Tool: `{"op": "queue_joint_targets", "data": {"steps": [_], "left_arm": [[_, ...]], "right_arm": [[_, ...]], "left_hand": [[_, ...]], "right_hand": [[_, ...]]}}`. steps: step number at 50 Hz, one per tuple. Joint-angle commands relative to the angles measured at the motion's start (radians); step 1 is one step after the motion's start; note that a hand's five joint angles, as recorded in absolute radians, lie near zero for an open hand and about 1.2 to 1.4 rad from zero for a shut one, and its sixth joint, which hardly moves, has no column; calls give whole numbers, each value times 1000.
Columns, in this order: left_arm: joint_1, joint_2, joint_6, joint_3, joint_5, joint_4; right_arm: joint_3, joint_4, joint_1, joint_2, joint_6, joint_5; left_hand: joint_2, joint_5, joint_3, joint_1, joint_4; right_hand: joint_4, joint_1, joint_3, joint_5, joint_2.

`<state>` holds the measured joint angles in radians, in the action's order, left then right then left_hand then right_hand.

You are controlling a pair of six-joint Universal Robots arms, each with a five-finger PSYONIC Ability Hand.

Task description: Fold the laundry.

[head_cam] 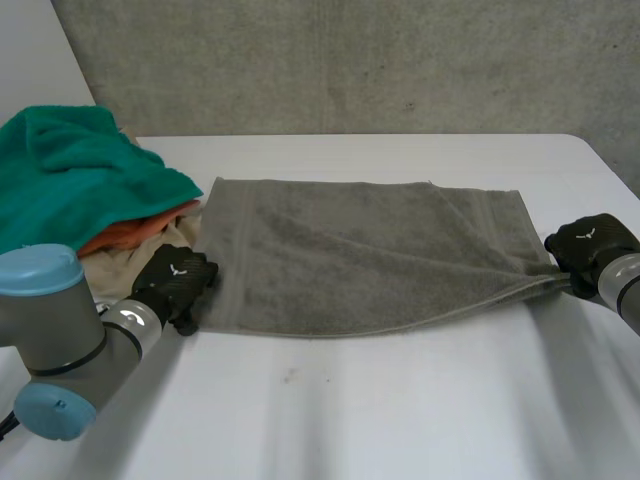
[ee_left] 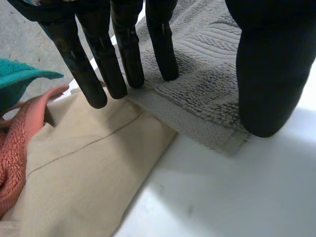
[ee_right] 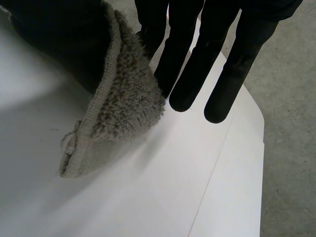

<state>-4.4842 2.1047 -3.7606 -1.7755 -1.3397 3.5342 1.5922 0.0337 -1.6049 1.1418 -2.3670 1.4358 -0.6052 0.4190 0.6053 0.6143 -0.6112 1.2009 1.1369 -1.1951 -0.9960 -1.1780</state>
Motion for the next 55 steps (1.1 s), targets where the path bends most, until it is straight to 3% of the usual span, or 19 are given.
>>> {"op": "queue_joint_targets", "data": {"steps": [1, 5, 12, 16, 27, 28, 30, 35, 46, 55], "left_arm": [[2, 21, 2, 56, 8, 0], [5, 23, 8, 79, 13, -1], [6, 25, 10, 103, 34, -9], [10, 38, 10, 103, 33, -9], [16, -24, 10, 64, 22, -83], [17, -47, 10, 47, 22, -106], [19, -69, 10, 30, 24, -127], [22, -103, 7, -18, 28, -161], [3, -23, -1, 24, 30, -161], [2, 35, 1, 93, 44, -156]], "right_arm": [[14, 0, 2, -1, 0, 0], [17, 0, 3, -1, 0, 0], [23, 0, 2, 1, 0, 0], [29, 0, 2, 1, 2, 0], [34, -11, 5, 6, 5, -5], [35, -11, 5, 6, 5, -5], [38, -11, 5, 7, 3, -5], [43, -9, 5, 6, 5, -5], [46, -3, 2, 6, 5, -3], [46, -1, 5, 6, 5, -2]], "left_hand": [[-382, 394, 382, 373, -377], [-635, 647, 635, 626, -629], [-647, 659, 647, 638, -641], [-791, 802, 790, 781, -785], [-791, 803, 791, 782, -785], [-507, 518, 507, 497, -501], [-211, 223, 211, 202, -205], [45, -33, -45, -54, 51], [37, -25, -37, -46, 43], [-122, 134, 122, 113, -116]], "right_hand": [[195, 259, -201, -226, -218], [195, 259, -201, -226, -218], [195, 259, -201, -226, -218], [195, 259, -201, -226, -218], [195, 259, -201, -226, -218], [195, 259, -201, -226, -218], [195, 259, -201, -226, -218], [195, 259, -201, -226, -218], [195, 259, -201, -226, -218], [195, 259, -201, -226, -218]]}}
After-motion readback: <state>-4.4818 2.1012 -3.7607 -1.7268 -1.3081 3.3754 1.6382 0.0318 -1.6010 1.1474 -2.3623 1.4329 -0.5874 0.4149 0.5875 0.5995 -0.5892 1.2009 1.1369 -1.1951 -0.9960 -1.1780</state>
